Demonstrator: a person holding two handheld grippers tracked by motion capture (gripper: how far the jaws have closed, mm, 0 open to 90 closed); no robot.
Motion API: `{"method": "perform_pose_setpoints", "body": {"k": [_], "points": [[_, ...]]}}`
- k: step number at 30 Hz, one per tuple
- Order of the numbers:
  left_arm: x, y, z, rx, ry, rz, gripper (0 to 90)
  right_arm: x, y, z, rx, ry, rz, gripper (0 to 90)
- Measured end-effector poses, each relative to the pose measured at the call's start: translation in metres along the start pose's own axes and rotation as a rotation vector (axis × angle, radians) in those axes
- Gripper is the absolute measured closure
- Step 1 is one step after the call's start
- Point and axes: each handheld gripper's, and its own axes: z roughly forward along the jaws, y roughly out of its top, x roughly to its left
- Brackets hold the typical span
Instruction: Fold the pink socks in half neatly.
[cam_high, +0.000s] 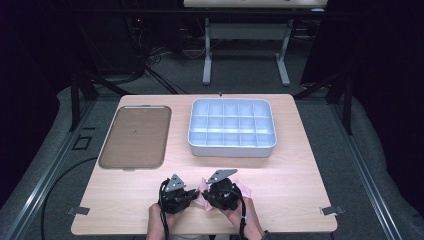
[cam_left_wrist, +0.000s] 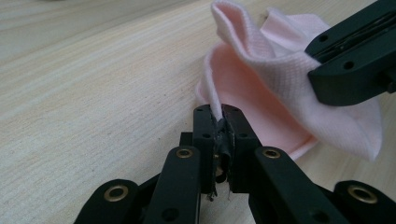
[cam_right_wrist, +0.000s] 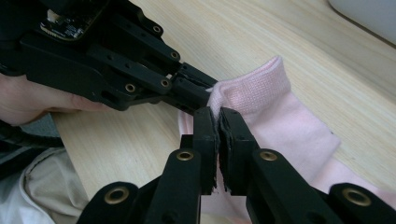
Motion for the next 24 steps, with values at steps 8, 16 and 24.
{"method": "perform_pose_setpoints", "body": {"k": [8,16,24], "points": [[0.000,0.000,0.000,-0.001,0.000,-0.001,84.7,0.000,0.001,0.008,0.002,0.039,0.006,79.9],[0.000,0.000,0.000,-0.002,0.001,0.000,84.7,-0.006,-0.008,-0.010,-0.047,0.065,0.009,64.8],[0.000,0.000,0.000,-0.002,0.001,0.000,84.6,-0.036,-0.030,-0.029,-0.047,-0.053,0.095,68.4]]}}
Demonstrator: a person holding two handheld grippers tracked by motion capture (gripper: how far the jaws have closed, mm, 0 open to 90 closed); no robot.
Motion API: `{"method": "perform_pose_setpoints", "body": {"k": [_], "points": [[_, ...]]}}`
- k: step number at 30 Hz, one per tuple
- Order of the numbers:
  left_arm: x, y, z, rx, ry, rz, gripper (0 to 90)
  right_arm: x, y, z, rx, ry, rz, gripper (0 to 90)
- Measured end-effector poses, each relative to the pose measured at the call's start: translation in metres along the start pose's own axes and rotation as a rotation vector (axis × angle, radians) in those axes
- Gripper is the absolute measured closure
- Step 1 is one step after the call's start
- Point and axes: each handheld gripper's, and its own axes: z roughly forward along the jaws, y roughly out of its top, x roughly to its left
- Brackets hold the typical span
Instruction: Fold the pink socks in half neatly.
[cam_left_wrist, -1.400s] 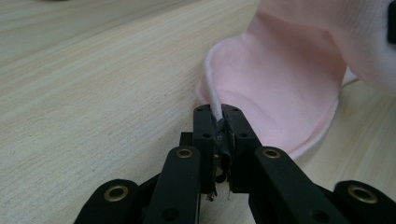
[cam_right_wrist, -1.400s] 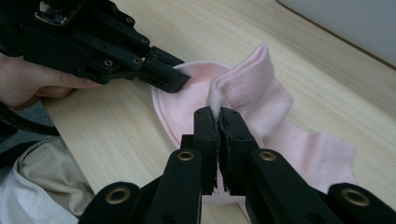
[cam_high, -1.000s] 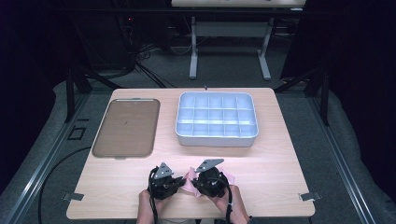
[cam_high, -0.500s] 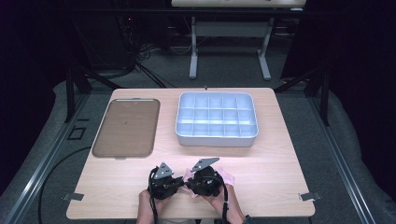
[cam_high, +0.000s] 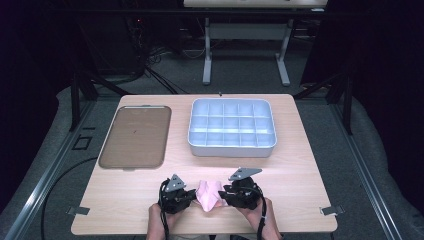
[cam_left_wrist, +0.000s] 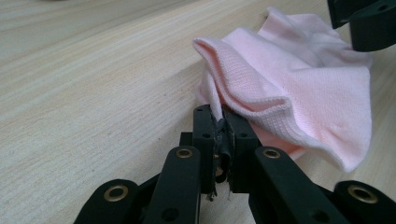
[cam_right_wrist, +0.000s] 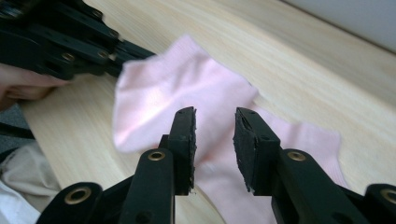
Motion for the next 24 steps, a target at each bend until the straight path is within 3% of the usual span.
{"method": "perform_pose_setpoints", "body": {"k": [3,8,15,21,24], "points": [[0.000,0.000,0.000,0.000,0.000,-0.001,84.6,-0.003,-0.006,0.003,0.012,0.003,0.016,64.7],[0.000,0.000,0.000,-0.001,-0.001,-0.002,84.5,0.003,-0.010,0.013,0.038,-0.002,-0.010,58.3],[0.000,0.000,0.000,0.000,0.001,0.000,84.3,0.005,-0.015,0.021,0.112,-0.075,-0.072,55.3],[0.000,0.000,0.000,-0.002,0.001,0.000,84.3,-0.001,-0.019,0.011,0.052,-0.052,-0.039,48.4],[0.000,0.000,0.000,-0.002,0.001,0.000,84.3,-0.014,-0.022,-0.005,0.009,-0.066,0.024,46.3]]}}
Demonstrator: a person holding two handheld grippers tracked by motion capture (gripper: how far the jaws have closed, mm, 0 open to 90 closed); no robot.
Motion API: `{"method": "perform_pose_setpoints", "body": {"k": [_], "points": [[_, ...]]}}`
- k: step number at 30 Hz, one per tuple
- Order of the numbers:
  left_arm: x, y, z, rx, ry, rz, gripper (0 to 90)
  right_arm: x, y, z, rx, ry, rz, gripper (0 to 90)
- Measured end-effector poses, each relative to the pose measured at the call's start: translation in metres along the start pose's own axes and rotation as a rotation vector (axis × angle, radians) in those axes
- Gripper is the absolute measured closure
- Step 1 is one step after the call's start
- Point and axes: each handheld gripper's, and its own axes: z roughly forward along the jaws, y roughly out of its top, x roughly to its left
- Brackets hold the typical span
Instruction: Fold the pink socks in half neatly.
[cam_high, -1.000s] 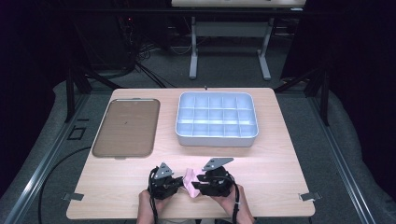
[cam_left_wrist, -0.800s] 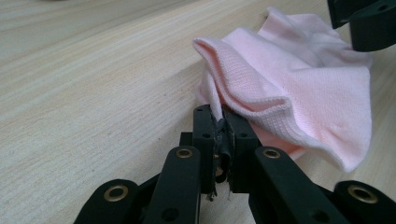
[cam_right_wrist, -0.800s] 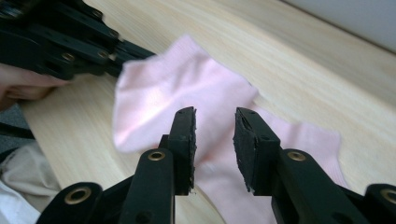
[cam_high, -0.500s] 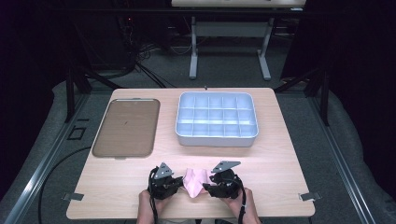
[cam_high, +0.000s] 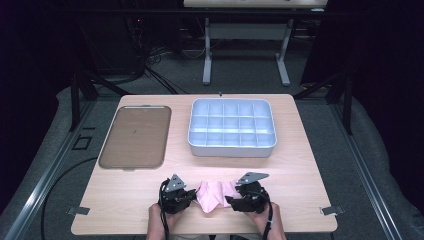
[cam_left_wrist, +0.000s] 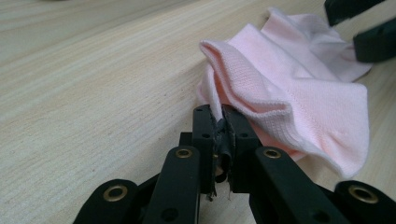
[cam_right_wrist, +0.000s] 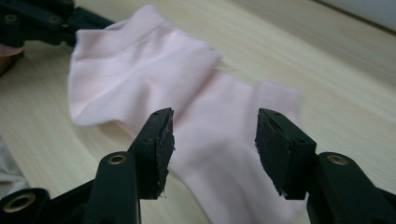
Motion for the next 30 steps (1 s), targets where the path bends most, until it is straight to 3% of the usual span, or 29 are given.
{"method": "perform_pose_setpoints", "body": {"k": [1,2,3,4,6,7,8,10,11,12,13,15,16,22,26,30], "points": [[0.000,0.000,0.000,0.000,0.000,0.000,84.3,-0.005,-0.002,-0.005,-0.014,-0.014,0.027,46.4],[0.000,0.000,0.000,0.000,0.000,0.000,84.3,-0.011,-0.001,-0.012,0.042,-0.029,0.030,46.6],[0.000,0.000,0.000,0.000,0.000,0.000,84.3,-0.016,-0.003,-0.017,0.059,-0.067,0.048,47.2],[0.000,0.000,0.000,0.000,0.000,0.000,84.4,-0.021,-0.005,-0.019,0.030,-0.091,0.081,47.8],[0.000,0.000,0.000,0.000,0.000,0.000,84.3,-0.030,-0.009,-0.022,0.032,-0.142,0.123,49.1],[0.000,0.000,0.000,0.000,0.000,0.000,84.4,-0.033,-0.010,-0.024,0.042,-0.167,0.130,50.7],[0.000,0.000,0.000,0.000,0.000,0.001,84.3,-0.034,-0.011,-0.025,0.069,-0.234,0.134,51.4],[0.000,0.000,0.000,0.000,0.000,0.001,84.3,-0.034,-0.012,-0.027,0.116,-0.317,0.134,53.8],[0.000,0.000,0.000,0.000,0.000,0.001,84.4,-0.035,-0.013,-0.028,0.135,-0.333,0.130,54.8],[0.000,0.000,0.000,0.000,0.000,0.000,84.3,-0.039,-0.015,-0.025,0.108,-0.232,0.145,55.9],[0.000,0.000,0.000,0.000,0.000,0.000,84.4,-0.041,-0.018,-0.021,0.064,-0.163,0.163,56.4],[0.000,0.000,0.000,0.000,0.000,0.000,84.3,-0.042,-0.018,-0.019,0.074,-0.152,0.156,57.8],[0.000,0.000,0.000,0.000,0.000,0.000,84.4,-0.043,-0.019,-0.014,0.040,-0.118,0.163,58.0],[0.000,0.000,0.000,0.000,0.000,0.000,84.4,-0.041,-0.017,-0.006,0.070,-0.121,0.148,62.9],[0.000,0.000,0.000,0.000,0.000,0.001,84.4,-0.040,-0.018,-0.005,0.061,-0.126,0.144,65.8],[0.000,0.000,0.000,-0.001,0.001,0.000,84.4,-0.036,-0.018,-0.004,0.066,-0.120,0.118,75.0]]}}
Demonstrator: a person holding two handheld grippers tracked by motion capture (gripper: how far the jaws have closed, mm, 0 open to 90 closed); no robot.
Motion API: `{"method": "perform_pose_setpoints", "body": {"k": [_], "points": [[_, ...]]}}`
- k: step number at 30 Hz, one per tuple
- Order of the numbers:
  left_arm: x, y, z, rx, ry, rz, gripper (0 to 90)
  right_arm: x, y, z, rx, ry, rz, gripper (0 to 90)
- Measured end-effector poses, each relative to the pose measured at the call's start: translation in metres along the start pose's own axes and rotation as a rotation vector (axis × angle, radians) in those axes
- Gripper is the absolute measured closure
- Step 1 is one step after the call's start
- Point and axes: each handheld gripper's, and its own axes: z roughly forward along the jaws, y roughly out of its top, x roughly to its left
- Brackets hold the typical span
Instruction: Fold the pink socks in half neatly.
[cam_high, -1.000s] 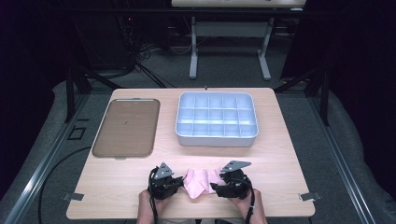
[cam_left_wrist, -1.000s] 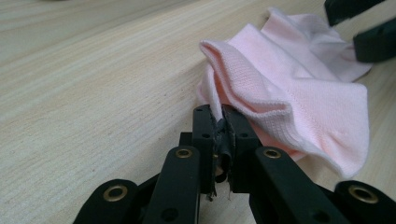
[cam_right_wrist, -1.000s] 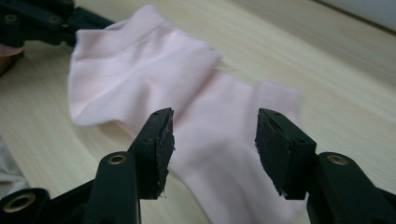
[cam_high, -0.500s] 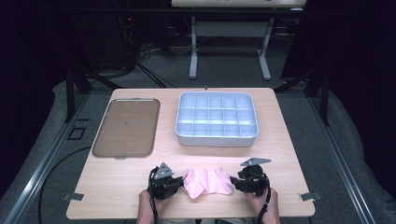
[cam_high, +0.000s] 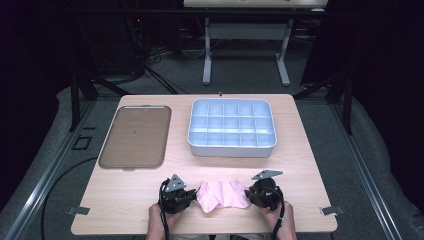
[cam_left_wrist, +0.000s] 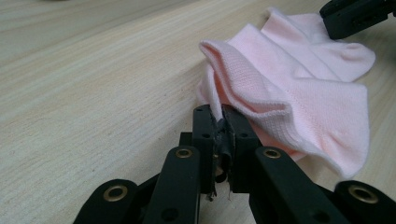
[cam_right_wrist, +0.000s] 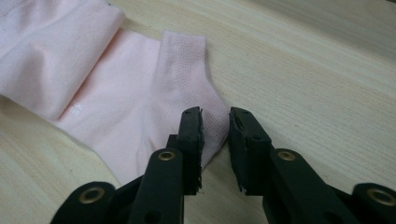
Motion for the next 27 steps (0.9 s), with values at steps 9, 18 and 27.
{"method": "perform_pose_setpoints", "body": {"k": [9,18,27], "points": [[0.000,0.000,0.000,0.000,-0.001,0.001,84.5,0.000,-0.002,-0.001,0.002,0.018,0.023,86.9],[0.000,0.000,0.000,0.001,0.001,0.004,84.5,0.006,0.006,-0.020,-0.059,0.052,0.013,87.1],[0.000,0.000,0.000,0.001,0.001,0.003,84.4,0.022,0.022,-0.034,-0.102,0.115,-0.031,87.4]]}}
